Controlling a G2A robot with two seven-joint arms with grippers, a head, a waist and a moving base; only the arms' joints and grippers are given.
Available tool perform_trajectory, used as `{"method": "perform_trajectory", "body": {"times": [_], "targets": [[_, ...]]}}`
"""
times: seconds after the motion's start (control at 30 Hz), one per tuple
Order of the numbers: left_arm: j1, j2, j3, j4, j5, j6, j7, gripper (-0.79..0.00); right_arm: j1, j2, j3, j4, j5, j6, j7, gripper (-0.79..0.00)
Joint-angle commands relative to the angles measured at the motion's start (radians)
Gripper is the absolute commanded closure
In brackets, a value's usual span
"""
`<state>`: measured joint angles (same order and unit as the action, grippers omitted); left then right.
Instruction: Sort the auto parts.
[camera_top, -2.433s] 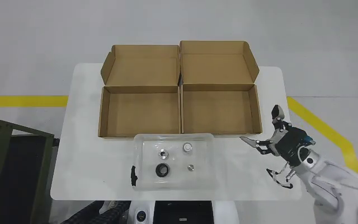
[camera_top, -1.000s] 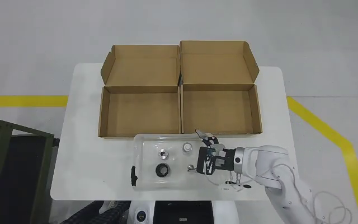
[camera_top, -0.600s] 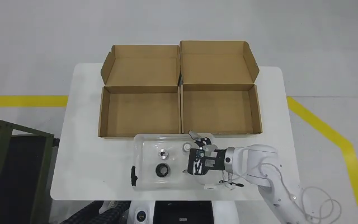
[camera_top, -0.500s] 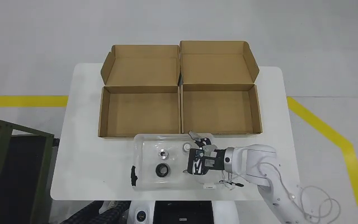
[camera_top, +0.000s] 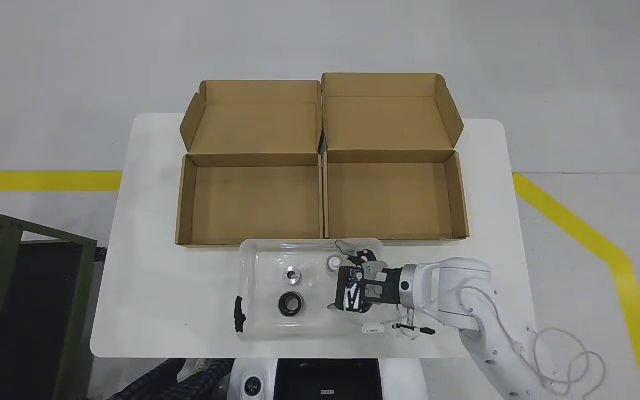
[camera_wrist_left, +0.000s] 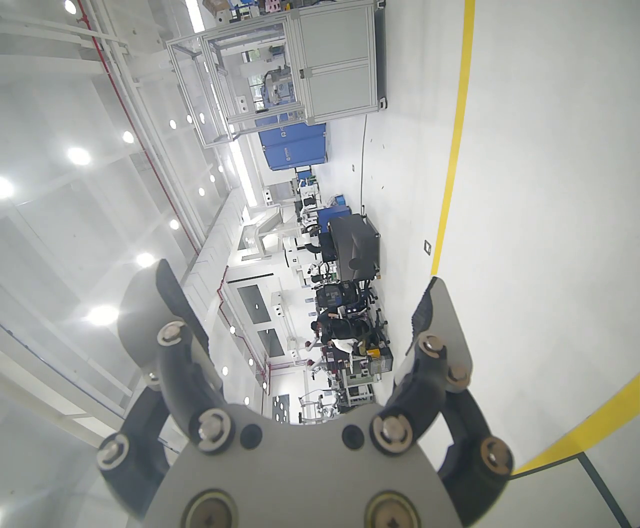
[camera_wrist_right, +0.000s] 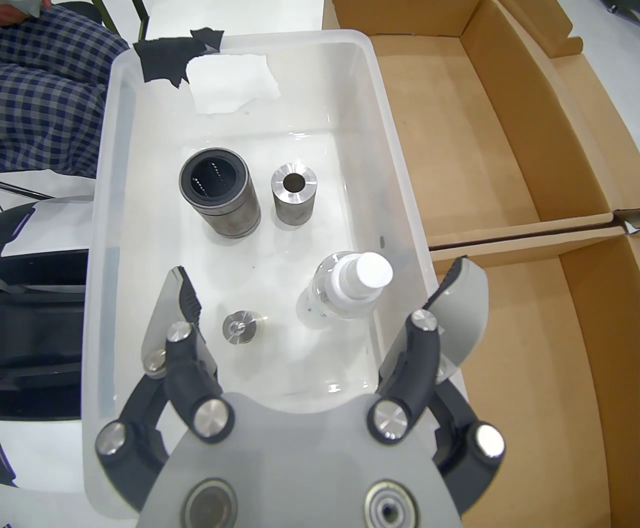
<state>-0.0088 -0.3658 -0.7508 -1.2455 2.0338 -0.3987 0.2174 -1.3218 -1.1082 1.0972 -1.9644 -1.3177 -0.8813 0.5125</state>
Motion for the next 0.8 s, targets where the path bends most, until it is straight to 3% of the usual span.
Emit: {"method": "perform_trajectory", "body": {"times": [0.0, 0.13, 0.4, 0.5, 0.53, 0.63, 0.77], "targets": [[0.000, 0.000, 0.000, 0.000, 0.000, 0.000, 0.000, -0.785, 0.006, 0.001, -0.003, 0.008, 0.004, 0.003, 0.000, -0.653], [0.000, 0.000, 0.000, 0.000, 0.000, 0.000, 0.000, -0.785, 0.018, 0.001, -0.012, 0.024, 0.012, 0.006, 0.002, -0.606], [0.000, 0.000, 0.000, 0.000, 0.000, 0.000, 0.000, -0.785, 0.045, 0.002, -0.029, 0.056, 0.029, 0.023, 0.008, -0.594], [0.000, 0.000, 0.000, 0.000, 0.000, 0.000, 0.000, -0.785, 0.057, 0.001, -0.036, 0.070, 0.034, 0.031, 0.013, -0.542], [0.000, 0.000, 0.000, 0.000, 0.000, 0.000, 0.000, -0.785, 0.061, 0.001, -0.038, 0.074, 0.035, 0.034, 0.015, -0.474], [0.000, 0.000, 0.000, 0.000, 0.000, 0.000, 0.000, -0.785, 0.072, 0.001, -0.043, 0.086, 0.039, 0.043, 0.020, -0.403], [0.000, 0.000, 0.000, 0.000, 0.000, 0.000, 0.000, -0.785, 0.084, 0.001, -0.050, 0.101, 0.040, 0.054, 0.028, -0.382]]}}
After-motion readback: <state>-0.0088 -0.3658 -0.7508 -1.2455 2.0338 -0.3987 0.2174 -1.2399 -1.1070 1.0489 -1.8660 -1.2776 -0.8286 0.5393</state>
